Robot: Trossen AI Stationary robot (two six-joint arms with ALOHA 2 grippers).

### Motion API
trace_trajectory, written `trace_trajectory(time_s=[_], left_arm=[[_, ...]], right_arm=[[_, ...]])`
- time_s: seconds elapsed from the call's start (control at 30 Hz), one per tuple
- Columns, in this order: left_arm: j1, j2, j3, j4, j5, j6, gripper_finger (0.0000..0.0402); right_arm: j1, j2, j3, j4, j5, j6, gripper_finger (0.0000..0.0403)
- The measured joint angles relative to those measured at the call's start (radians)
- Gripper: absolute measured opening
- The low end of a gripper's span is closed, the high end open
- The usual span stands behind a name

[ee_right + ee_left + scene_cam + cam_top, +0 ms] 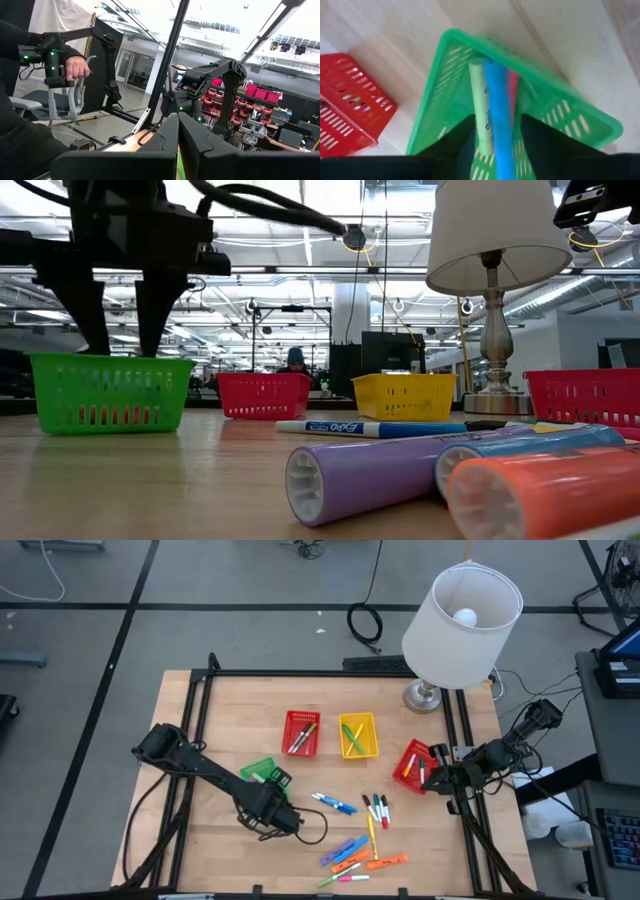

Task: Pick & Place Markers
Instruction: Put the left light blue highlighter into the green bin, then put the light blue marker into the left red bin

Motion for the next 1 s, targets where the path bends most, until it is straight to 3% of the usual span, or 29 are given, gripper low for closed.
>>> trace_trajectory(time_s=[0.17,0.27,0.4,0.57,0.7,0.83,0.93,1.0], left_arm=[[-0.007,0.000,0.063,-0.094,-0.030,-0.025,0.0199],[-0.013,0.000,0.162,-0.175,-0.045,-0.064,0.0176],[-0.039,0.000,0.356,-0.240,-0.128,-0.117,0.0114],[-0.070,-0.002,0.604,-0.152,-0.141,-0.223,0.0015],[-0.080,-0.004,0.706,0.073,-0.138,-0.209,0.0013],[-0.076,-0.003,0.674,0.370,0.083,0.005,0.0004],[-0.036,-0.007,0.588,0.589,0.269,0.087,0.0004],[-0.002,-0.026,0.501,0.695,0.340,0.117,0.0003]], right_arm=[[0.000,0.000,0.000,0.000,0.000,0.000,0.0000],[0.000,0.000,0.000,0.000,0.000,0.000,0.0000],[0.000,0.000,0.000,0.000,0.000,0.000,0.0000],[0.000,0.000,0.000,-0.001,0.000,0.000,0.0000],[0.000,0.000,0.000,-0.015,0.000,-0.009,0.0000],[0.000,0.000,0.000,-0.014,0.000,-0.011,0.0000],[0.000,0.000,0.000,-0.013,0.000,0.002,0.0000],[0.000,0.000,0.000,-0.014,0.000,0.008,0.0000]])
